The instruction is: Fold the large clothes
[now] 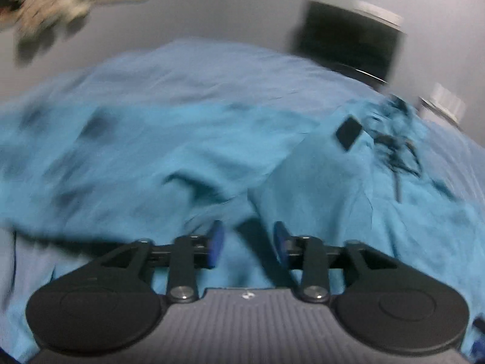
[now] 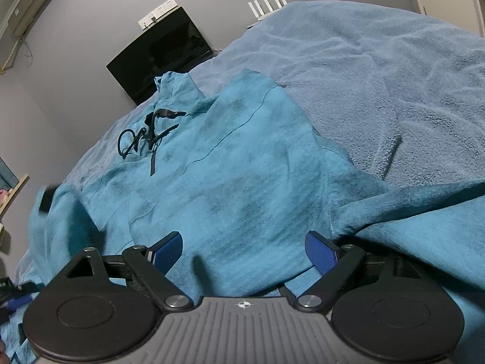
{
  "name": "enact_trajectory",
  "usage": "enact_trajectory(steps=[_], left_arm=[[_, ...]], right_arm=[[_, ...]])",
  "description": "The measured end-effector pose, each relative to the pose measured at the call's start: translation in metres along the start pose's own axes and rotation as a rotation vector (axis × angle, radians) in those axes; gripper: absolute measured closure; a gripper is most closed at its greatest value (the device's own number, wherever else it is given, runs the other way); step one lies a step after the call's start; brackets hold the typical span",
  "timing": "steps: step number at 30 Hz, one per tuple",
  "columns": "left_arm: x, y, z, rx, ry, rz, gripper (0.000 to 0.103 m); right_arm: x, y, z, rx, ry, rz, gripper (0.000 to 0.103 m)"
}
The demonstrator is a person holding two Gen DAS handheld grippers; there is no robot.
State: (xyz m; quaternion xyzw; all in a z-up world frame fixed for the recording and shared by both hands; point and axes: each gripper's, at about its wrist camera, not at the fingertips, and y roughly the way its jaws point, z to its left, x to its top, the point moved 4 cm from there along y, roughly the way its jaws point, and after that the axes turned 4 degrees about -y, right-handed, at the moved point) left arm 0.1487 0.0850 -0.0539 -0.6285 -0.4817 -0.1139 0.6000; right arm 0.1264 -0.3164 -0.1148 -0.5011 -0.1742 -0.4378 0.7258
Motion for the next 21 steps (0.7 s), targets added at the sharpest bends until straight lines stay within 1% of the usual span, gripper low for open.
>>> enact_trajectory(steps=[1, 2, 3, 4, 5, 6, 7, 8, 10, 11, 12, 13, 16, 18, 20, 21], left_arm=[[0.0, -0.001, 0.01, 0.022, -0.059, 0.006, 0.058], [0.0, -0.003, 0.016, 0.043, -0.093, -0.001, 0.058], [0.0, -0.005, 0.018, 0.051, -0.1, -0.011, 0.057], [0.001, -0.007, 0.017, 0.05, -0.09, -0.021, 0.053], [0.002, -0.007, 0.013, 0.038, -0.069, -0.024, 0.044], [0.001, -0.005, 0.008, 0.019, -0.042, -0.022, 0.038], [0.002, -0.001, 0.003, 0.002, -0.015, -0.012, 0.028], [0.002, 0.003, 0.0, -0.002, 0.012, 0.0, 0.023], [0.003, 0.019, -0.005, -0.006, 0.05, 0.04, 0.021], [0.003, 0.027, -0.003, -0.018, 0.044, 0.087, 0.021], [0.001, 0.036, 0.001, -0.033, 0.016, 0.141, 0.021], [-0.004, 0.042, 0.006, -0.05, -0.018, 0.169, 0.021], [-0.009, 0.055, 0.018, -0.099, -0.105, 0.198, 0.021], [-0.009, 0.066, 0.02, -0.131, -0.116, 0.192, 0.021], [-0.012, 0.076, 0.018, -0.179, -0.125, 0.184, 0.022], [-0.013, 0.078, 0.017, -0.204, -0.123, 0.175, 0.024]], right_arm=[[0.0, 0.0, 0.0, 0.002, 0.001, -0.001, 0.013], [0.001, -0.001, 0.0, 0.004, 0.003, -0.003, 0.013], [0.001, -0.002, -0.001, 0.006, 0.004, -0.004, 0.013], [0.0, -0.002, -0.001, 0.006, 0.005, -0.005, 0.013], [0.001, -0.002, 0.0, 0.005, 0.004, -0.006, 0.013], [0.001, -0.002, 0.0, 0.003, 0.001, -0.008, 0.013], [0.001, -0.002, 0.001, 0.003, -0.003, -0.009, 0.013], [0.001, -0.003, 0.002, 0.002, -0.005, -0.009, 0.013], [0.0, -0.002, 0.001, 0.002, -0.005, -0.006, 0.013], [0.001, -0.002, 0.001, 0.003, -0.003, -0.006, 0.013], [0.001, -0.002, 0.001, 0.004, -0.002, -0.006, 0.013], [0.001, -0.002, 0.001, 0.004, -0.003, -0.006, 0.013], [0.001, -0.001, 0.001, 0.001, -0.006, -0.002, 0.013], [0.001, -0.001, 0.002, -0.001, -0.011, 0.001, 0.012], [0.0, 0.0, 0.002, 0.0, -0.015, 0.002, 0.012], [0.0, 0.0, 0.002, 0.001, -0.014, 0.001, 0.012]])
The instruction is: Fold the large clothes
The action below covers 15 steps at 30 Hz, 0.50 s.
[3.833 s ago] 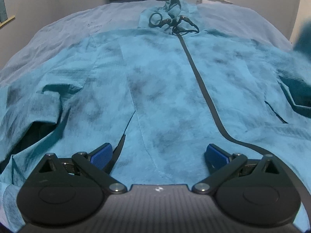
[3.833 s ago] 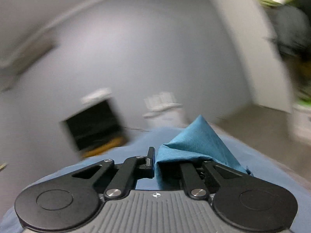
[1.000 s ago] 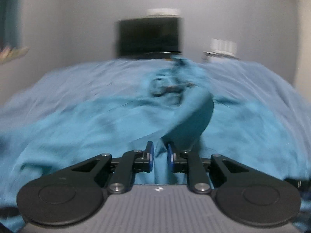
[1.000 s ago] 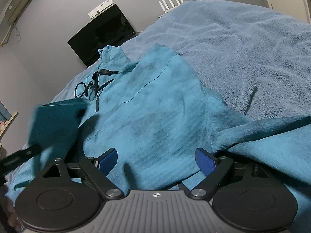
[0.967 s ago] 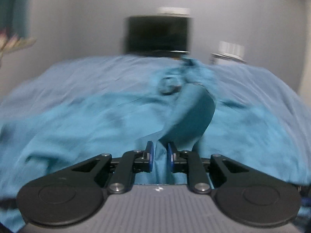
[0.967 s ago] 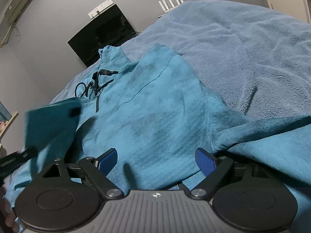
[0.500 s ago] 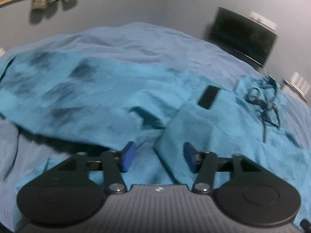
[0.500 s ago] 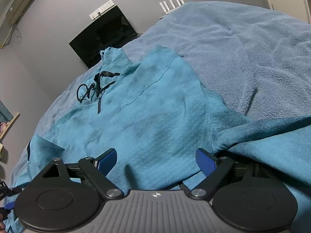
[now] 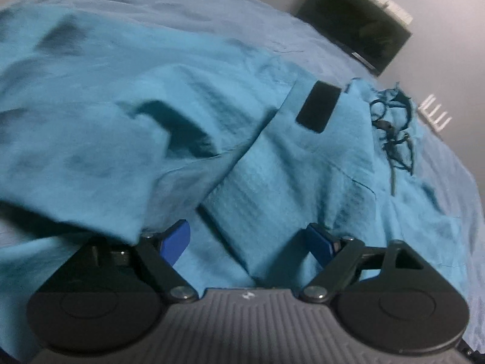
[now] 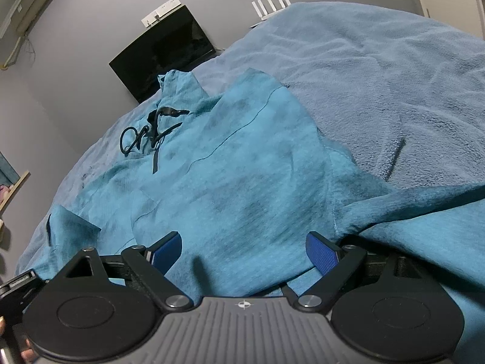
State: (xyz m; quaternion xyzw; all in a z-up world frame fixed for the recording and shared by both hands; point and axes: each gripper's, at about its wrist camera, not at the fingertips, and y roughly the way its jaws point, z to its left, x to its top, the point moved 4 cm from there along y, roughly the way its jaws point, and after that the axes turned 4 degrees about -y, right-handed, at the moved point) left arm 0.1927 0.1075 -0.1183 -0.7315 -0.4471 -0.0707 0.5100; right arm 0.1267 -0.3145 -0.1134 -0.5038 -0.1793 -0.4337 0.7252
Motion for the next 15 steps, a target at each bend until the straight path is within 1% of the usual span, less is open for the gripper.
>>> enact_trajectory(steps=[1, 2, 3, 4, 6, 8, 10, 13, 15], left_arm=[[-0.001, 0.001, -0.002, -0.037, 0.01, -0.006, 0.055], [-0.002, 0.0, -0.005, -0.066, 0.019, 0.005, 0.093], [-0.002, 0.0, -0.008, -0.054, 0.043, 0.02, 0.097], [-0.002, -0.006, -0.012, -0.025, 0.075, 0.005, 0.098], [0.001, -0.028, -0.023, 0.057, 0.134, -0.077, 0.099], [0.002, -0.054, -0.031, 0.077, 0.152, -0.138, 0.099], [0.005, -0.074, -0.038, 0.078, 0.163, -0.183, 0.099], [0.013, -0.08, -0.047, 0.056, 0.214, -0.218, 0.099], [0.017, -0.083, -0.048, 0.012, 0.206, -0.234, 0.099]], right_arm=[[-0.001, -0.001, 0.0, 0.001, 0.001, -0.001, 0.012], [-0.001, -0.001, -0.001, 0.003, 0.003, -0.002, 0.012], [-0.001, -0.001, -0.001, 0.004, 0.004, -0.003, 0.012], [-0.002, -0.001, 0.0, 0.003, 0.004, -0.004, 0.012], [-0.002, -0.003, 0.0, 0.003, 0.004, -0.006, 0.012], [-0.002, -0.003, 0.0, 0.002, 0.002, -0.006, 0.012], [-0.002, -0.002, 0.0, 0.001, 0.002, -0.004, 0.012], [-0.002, -0.003, 0.0, 0.002, 0.0, -0.002, 0.012], [-0.001, -0.003, -0.001, 0.009, 0.007, -0.004, 0.012]])
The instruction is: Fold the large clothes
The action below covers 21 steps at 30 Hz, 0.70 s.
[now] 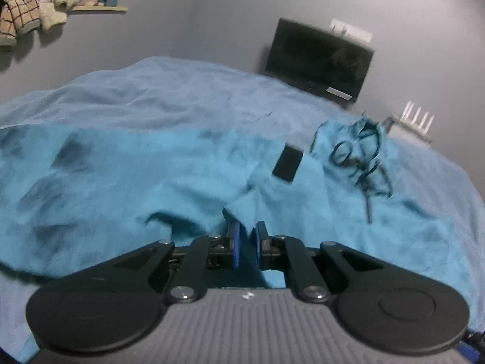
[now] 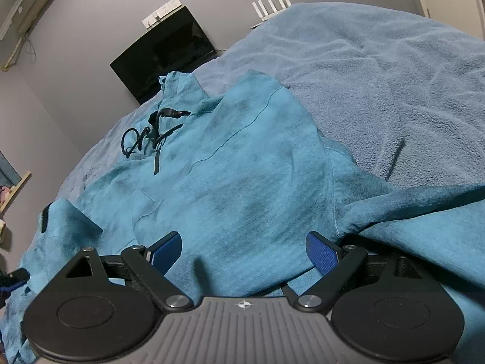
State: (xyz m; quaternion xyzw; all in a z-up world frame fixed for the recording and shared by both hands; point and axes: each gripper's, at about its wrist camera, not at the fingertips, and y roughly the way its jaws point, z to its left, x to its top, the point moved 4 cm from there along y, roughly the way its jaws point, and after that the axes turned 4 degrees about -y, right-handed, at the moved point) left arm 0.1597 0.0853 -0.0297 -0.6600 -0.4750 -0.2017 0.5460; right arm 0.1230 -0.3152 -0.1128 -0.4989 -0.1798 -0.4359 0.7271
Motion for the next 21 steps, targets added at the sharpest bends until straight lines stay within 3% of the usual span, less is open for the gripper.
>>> enact_trajectory(steps=[2, 4, 6, 9, 12, 14, 17, 21], left_arm=[[0.001, 0.0, 0.005, -0.002, -0.027, 0.01, 0.099], [0.001, -0.004, 0.006, 0.041, -0.008, 0.02, 0.099], [0.003, -0.01, 0.003, 0.028, 0.013, 0.004, 0.099], [0.003, -0.007, -0.017, 0.014, 0.133, -0.046, 0.094], [-0.002, 0.019, -0.037, 0.031, 0.263, -0.001, 0.069], [-0.003, 0.039, -0.036, 0.056, 0.286, 0.021, 0.055], [-0.002, 0.064, -0.019, 0.062, 0.261, 0.067, 0.043], [-0.008, 0.093, 0.005, -0.014, 0.219, 0.183, 0.043]], right_arm=[[0.0, 0.0, -0.001, 0.005, 0.006, -0.001, 0.012], [0.0, 0.0, -0.001, 0.005, 0.008, -0.002, 0.012], [0.002, -0.002, 0.001, 0.001, 0.006, 0.0, 0.012], [0.018, -0.011, 0.011, 0.036, -0.03, -0.046, 0.012], [0.038, -0.013, 0.024, 0.021, -0.16, -0.088, 0.012], [0.049, -0.011, 0.026, -0.003, -0.224, -0.105, 0.012], [0.056, -0.001, 0.016, 0.005, -0.204, -0.059, 0.012], [0.063, 0.026, 0.012, 0.026, -0.246, 0.1, 0.012]])
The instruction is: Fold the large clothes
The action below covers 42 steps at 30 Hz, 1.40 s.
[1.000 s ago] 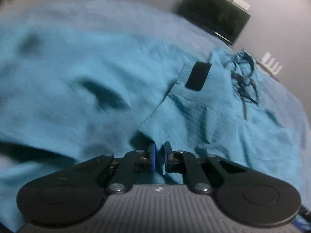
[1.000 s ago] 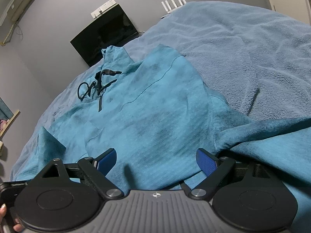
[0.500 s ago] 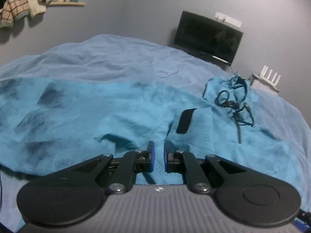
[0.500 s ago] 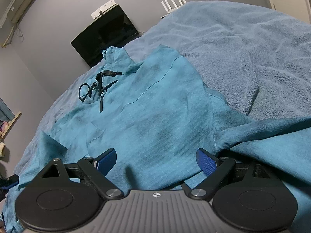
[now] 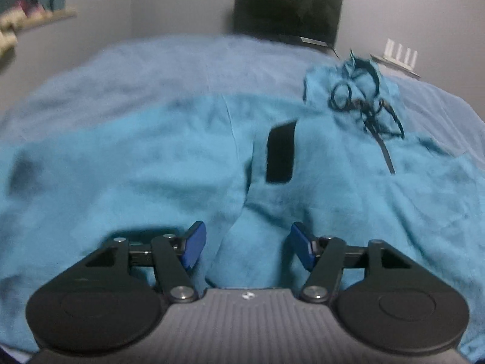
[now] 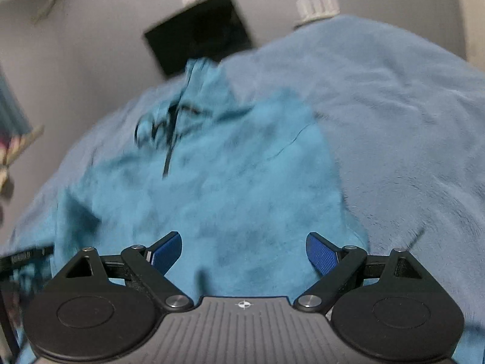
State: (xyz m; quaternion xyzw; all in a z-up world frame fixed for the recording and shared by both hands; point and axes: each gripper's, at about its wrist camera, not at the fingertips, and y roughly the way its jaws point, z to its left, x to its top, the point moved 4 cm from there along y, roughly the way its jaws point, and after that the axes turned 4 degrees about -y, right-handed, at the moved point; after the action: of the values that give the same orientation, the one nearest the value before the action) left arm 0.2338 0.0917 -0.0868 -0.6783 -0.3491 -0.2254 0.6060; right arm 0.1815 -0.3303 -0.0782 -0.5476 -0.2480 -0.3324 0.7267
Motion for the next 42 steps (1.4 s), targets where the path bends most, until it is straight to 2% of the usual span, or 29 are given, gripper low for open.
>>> enact_trajectory(steps=[3, 6, 7, 8, 10, 11, 13, 16, 19, 23, 25, 28, 31, 33, 35, 37, 38, 40, 42], left_arm=[[-0.009, 0.016, 0.013, -0.043, -0.013, 0.029, 0.043], [-0.018, 0.026, 0.018, -0.073, -0.006, 0.042, 0.043], [-0.018, 0.027, 0.018, -0.074, -0.007, 0.045, 0.047], [-0.018, 0.027, 0.018, -0.083, -0.009, 0.05, 0.065], [-0.017, 0.024, 0.017, -0.069, -0.014, 0.063, 0.084], [-0.018, 0.019, 0.018, -0.056, -0.019, 0.067, 0.089], [-0.017, 0.005, 0.016, -0.046, -0.032, 0.075, 0.092], [-0.012, -0.024, 0.015, 0.071, -0.015, 0.089, 0.093], [-0.011, -0.049, 0.012, 0.177, 0.048, 0.128, 0.093], [-0.022, -0.054, 0.012, 0.247, 0.116, 0.181, 0.093], [-0.028, -0.05, 0.016, 0.249, 0.096, 0.195, 0.092], [-0.031, -0.045, 0.019, 0.268, 0.094, 0.202, 0.09], [-0.029, -0.051, 0.015, 0.263, 0.105, 0.14, 0.088], [-0.023, -0.06, 0.009, 0.264, 0.123, 0.05, 0.074], [-0.019, -0.068, 0.004, 0.269, 0.142, -0.027, 0.051], [-0.018, -0.07, -0.002, 0.225, 0.157, -0.065, 0.045], [-0.019, -0.068, -0.006, 0.204, 0.166, -0.064, 0.044], [-0.024, -0.056, -0.015, 0.178, 0.199, -0.034, 0.044], [-0.031, -0.041, -0.018, 0.188, 0.221, 0.004, 0.044]], right_arm=[[0.009, 0.005, 0.0, -0.037, -0.093, 0.004, 0.012], [0.011, 0.005, -0.005, -0.066, -0.106, -0.022, 0.012], [0.01, 0.006, -0.008, -0.063, -0.092, -0.023, 0.012], [0.009, 0.007, -0.01, -0.059, -0.082, -0.023, 0.012], [0.007, 0.007, -0.012, -0.065, -0.087, -0.028, 0.012], [0.006, 0.008, -0.011, -0.072, -0.103, -0.033, 0.012], [0.006, 0.009, -0.006, -0.09, -0.136, -0.046, 0.012], [0.008, 0.003, -0.006, -0.133, -0.174, -0.082, 0.011], [0.009, 0.001, -0.015, -0.152, -0.145, -0.075, 0.011], [0.006, 0.012, -0.035, -0.173, -0.085, -0.035, 0.011], [0.001, 0.022, -0.047, -0.194, -0.051, 0.01, 0.011], [-0.004, 0.028, -0.063, -0.168, 0.031, 0.035, 0.01], [-0.005, 0.027, -0.063, -0.166, 0.036, 0.012, 0.01], [-0.006, 0.026, -0.059, -0.18, 0.008, -0.001, 0.009], [-0.009, 0.026, -0.056, -0.195, -0.006, -0.003, 0.006], [-0.012, 0.026, -0.054, -0.207, -0.013, -0.011, 0.005], [-0.014, 0.026, -0.051, -0.213, -0.02, -0.012, 0.004], [-0.016, 0.024, -0.049, -0.224, -0.034, -0.023, 0.004], [-0.016, 0.018, -0.046, -0.232, -0.047, -0.064, 0.006]])
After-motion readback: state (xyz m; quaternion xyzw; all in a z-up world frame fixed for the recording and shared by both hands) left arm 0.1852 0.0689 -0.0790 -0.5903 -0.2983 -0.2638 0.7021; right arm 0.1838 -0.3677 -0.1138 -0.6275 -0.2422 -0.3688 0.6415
